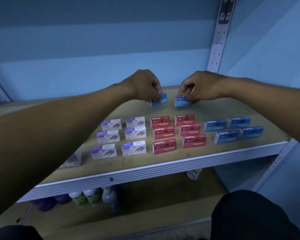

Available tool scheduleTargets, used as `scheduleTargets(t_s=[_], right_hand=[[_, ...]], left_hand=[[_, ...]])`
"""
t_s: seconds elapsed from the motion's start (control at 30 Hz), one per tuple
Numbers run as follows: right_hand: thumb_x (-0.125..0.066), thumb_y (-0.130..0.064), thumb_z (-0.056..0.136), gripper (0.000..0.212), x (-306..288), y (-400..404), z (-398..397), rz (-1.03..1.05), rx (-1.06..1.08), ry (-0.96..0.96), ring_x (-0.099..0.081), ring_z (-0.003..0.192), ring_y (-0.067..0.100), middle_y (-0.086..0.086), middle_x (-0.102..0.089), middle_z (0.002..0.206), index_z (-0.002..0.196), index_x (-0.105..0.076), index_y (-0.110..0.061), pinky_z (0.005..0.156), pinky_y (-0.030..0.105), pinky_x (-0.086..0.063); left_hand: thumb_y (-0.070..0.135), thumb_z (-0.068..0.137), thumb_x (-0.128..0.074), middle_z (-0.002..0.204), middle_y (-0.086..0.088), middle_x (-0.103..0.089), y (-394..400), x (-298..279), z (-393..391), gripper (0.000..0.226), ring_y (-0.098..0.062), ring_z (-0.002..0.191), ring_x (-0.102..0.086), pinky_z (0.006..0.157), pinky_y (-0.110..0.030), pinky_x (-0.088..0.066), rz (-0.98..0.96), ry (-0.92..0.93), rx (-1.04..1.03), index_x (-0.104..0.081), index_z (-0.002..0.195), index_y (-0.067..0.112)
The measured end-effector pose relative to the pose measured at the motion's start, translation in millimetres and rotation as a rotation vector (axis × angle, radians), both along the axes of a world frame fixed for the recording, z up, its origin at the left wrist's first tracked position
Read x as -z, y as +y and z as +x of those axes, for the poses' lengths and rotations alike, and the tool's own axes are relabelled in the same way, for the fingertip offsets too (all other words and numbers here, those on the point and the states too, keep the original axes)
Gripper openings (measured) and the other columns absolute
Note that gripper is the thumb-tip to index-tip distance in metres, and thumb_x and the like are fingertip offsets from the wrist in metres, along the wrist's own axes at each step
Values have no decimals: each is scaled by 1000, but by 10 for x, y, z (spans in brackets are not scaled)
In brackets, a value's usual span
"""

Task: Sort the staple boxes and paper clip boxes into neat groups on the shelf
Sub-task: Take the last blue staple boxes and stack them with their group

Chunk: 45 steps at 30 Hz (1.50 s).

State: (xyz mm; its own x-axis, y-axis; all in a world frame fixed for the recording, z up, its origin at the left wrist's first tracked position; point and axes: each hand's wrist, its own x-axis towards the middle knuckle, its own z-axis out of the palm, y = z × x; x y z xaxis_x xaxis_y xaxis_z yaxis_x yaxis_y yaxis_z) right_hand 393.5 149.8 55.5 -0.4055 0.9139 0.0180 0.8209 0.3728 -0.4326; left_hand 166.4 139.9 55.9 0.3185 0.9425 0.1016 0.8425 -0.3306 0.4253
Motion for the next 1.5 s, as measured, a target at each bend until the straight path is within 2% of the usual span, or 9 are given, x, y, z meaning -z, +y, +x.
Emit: scheduleTargets(t_s=[0.13, 0.33, 0.57, 0.7, 0.83, 0.97, 1.13, 1.3, 1.5], right_hand=[[-70, -10, 84, 26, -46, -102, 321, 1, 39, -18, -74, 80, 7, -9, -76, 91, 93, -77, -32, 74, 21, -58], [-71, -6, 83, 27, -47, -266, 742, 5, 97, -16, -73, 75, 6, -7, -77, 89, 92, -78, -31, 68, 16, -56], [-72, -5, 82, 27, 16, -383, 1025, 18, 117, -63, -74, 86, 15, -5, -76, 92, 98, -78, -26, 80, 26, -59], [-73, -4, 82, 26, 56, -397, 1093, 2, 129, -38, -74, 86, 15, -5, -76, 92, 98, -78, -24, 79, 27, -60], [-73, -4, 81, 28, 107, -396, 1107, -4, 132, -51, -74, 84, 13, -6, -77, 91, 96, -78, -26, 81, 29, -60], [-74, -4, 80, 28, 153, -386, 1107, -5, 134, -53, -71, 79, 8, -8, -76, 89, 93, -77, -28, 75, 23, -57], [-75, -4, 80, 28, 196, -381, 1111, -22, 134, -43, -72, 83, 12, -8, -75, 89, 95, -77, -27, 80, 28, -59], [-76, -6, 80, 28, 219, -385, 1110, -19, 133, -55, -71, 84, 10, -10, -76, 89, 93, -75, -30, 76, 24, -55], [-76, -6, 78, 28, 222, -383, 1122, -30, 147, -47, -72, 83, 8, -12, -77, 89, 93, -76, -29, 78, 25, -57]], left_hand=[[21, 78, -80, 85, 6, -74, -40, -36, 369, 15, -11, 76, -71, 65, -23, -58, 8, -2, 46, -76, 92, 20], [23, 76, -82, 85, 8, -74, -104, -35, 822, 16, -8, 74, -69, 63, -21, -56, 11, 6, 92, -76, 90, 22], [26, 75, -82, 87, 10, -72, -163, 28, 1154, 22, -3, 77, -63, 79, -25, -54, 37, 90, 153, -76, 95, 22], [26, 75, -82, 90, 8, -72, -187, 59, 1240, 22, -8, 87, -66, 83, -26, -54, 39, 123, 165, -76, 96, 21], [26, 75, -83, 89, 7, -72, -196, 104, 1307, 21, -8, 87, -66, 78, -24, -52, 40, 159, 181, -76, 94, 20], [27, 75, -83, 89, 7, -72, -203, 135, 1332, 21, -10, 88, -66, 82, -29, -55, 55, 190, 192, -76, 93, 20], [28, 73, -83, 87, 8, -72, -189, 165, 1335, 21, -10, 87, -66, 84, -32, -56, 62, 198, 191, -76, 92, 20], [29, 72, -83, 86, 8, -72, -178, 200, 1328, 20, -10, 85, -67, 84, -35, -57, 51, 200, 190, -76, 89, 22], [31, 72, -83, 88, 9, -72, -208, 205, 1315, 23, -9, 86, -66, 81, -30, -55, 63, 206, 197, -75, 91, 23]])
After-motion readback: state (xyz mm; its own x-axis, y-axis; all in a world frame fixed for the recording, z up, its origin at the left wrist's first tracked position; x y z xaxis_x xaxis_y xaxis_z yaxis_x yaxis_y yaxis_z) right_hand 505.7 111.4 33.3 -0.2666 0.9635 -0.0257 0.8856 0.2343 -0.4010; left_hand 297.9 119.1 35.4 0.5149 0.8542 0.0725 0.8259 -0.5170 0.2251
